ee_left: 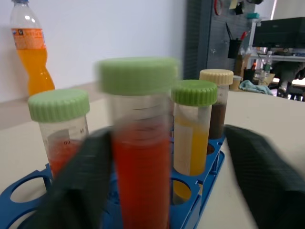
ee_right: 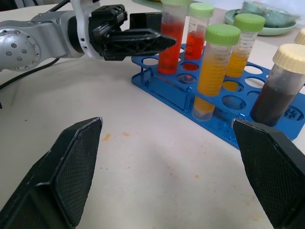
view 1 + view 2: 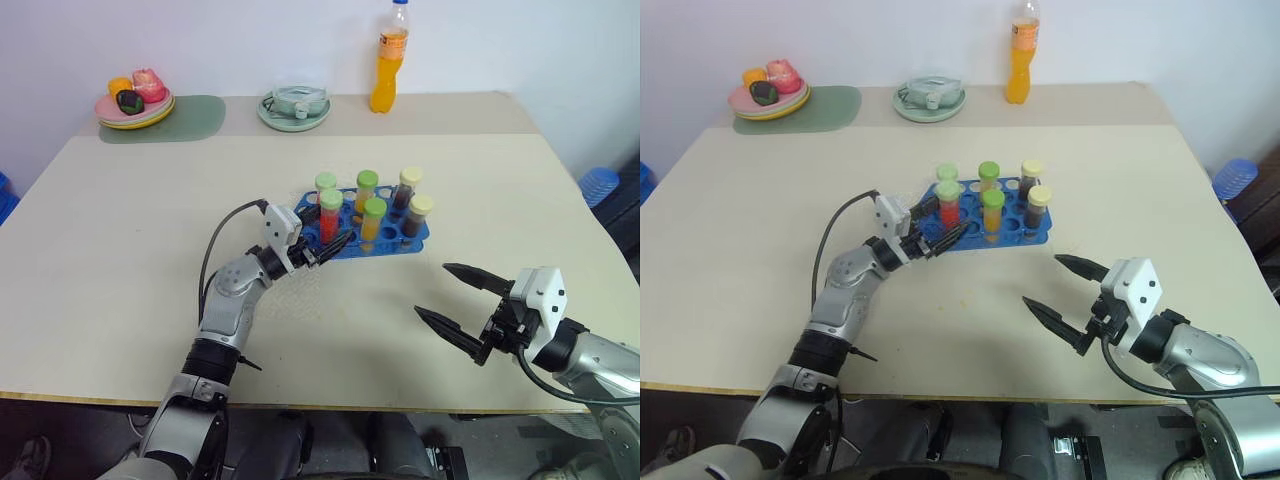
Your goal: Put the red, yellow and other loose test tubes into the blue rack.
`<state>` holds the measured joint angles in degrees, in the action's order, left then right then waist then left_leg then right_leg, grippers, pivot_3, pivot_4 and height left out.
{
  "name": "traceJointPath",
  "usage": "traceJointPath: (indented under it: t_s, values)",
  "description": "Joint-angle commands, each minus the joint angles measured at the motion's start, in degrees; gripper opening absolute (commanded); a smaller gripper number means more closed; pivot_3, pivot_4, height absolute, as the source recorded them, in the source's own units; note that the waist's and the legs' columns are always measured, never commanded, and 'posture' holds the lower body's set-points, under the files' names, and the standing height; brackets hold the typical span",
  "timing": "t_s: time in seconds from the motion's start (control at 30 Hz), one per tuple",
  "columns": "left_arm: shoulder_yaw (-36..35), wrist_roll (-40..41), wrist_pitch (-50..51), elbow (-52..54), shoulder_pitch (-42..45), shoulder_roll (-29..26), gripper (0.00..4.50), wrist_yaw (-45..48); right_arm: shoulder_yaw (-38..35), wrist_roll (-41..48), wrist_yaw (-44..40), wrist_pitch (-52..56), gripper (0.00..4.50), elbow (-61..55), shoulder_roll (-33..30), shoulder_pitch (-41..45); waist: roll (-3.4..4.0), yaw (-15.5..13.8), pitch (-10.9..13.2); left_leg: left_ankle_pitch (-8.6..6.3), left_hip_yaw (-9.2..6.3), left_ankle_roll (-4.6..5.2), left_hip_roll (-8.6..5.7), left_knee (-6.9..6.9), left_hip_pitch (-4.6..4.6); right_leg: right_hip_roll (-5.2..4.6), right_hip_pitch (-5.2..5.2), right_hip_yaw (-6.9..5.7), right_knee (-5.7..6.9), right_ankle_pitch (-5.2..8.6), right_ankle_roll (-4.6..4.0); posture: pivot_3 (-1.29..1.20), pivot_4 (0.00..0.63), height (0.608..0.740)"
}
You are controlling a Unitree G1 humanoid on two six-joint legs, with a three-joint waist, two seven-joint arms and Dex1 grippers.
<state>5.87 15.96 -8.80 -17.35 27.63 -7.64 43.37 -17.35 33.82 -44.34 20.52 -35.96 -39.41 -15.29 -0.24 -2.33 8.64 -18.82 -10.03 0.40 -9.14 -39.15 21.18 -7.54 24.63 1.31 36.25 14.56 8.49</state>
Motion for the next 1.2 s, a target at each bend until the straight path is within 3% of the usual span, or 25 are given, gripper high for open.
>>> traceJointPath:
  t_s: [0.03,0.3,0.5,0.93,1.2]
  values:
    - [-0.58,-0.39,-0.85,3.31,-0.05,-0.33,4.3,-0.66,-0.28,-0.2,-0.1,-1.42,4.5,-0.7,0.44,0.46,0.0,0.0,0.0,0.0,0.0,0.0,0.0,0.0,0.0,0.0,0.0,0.0,0.0,0.0,0.0,0.0,0.15,0.74]
    - [-0.43,-2.58,-2.48,6.34,-2.13,-2.67,4.3,-1.49,1.84,-1.08,-0.86,-1.93,4.5,1.89,0.86,3.58,0.0,0.02,0.0,0.0,0.0,0.0,0.0,0.0,0.0,0.0,0.0,0.0,0.0,0.0,0.0,0.0,0.15,0.74]
    - [-3.88,4.02,2.46,12.12,-7.08,-4.54,4.3,-0.27,3.18,-2.3,-1.52,-3.4,4.5,5.52,1.26,6.31,0.01,0.03,0.0,0.0,0.0,0.0,0.0,0.01,0.0,0.0,0.0,0.0,0.0,0.0,0.0,0.0,0.15,0.74]
    - [-13.37,14.97,14.74,28.0,-23.92,-20.56,4.3,6.84,0.8,-7.16,2.32,-4.46,4.5,15.27,2.51,7.53,0.06,0.04,-0.02,-0.01,-0.01,0.01,0.02,0.03,-0.02,0.03,0.0,0.02,0.0,0.01,-0.01,0.0,0.15,0.74]
    - [-15.57,16.53,19.33,33.46,-30.13,-24.08,4.3,6.68,-1.47,-7.45,-0.1,-8.28,4.5,21.36,3.28,4.98,0.09,0.06,-0.02,-0.02,0.0,0.03,0.02,0.09,-0.05,0.03,-0.02,0.04,-0.04,0.01,-0.02,0.0,0.15,0.74]
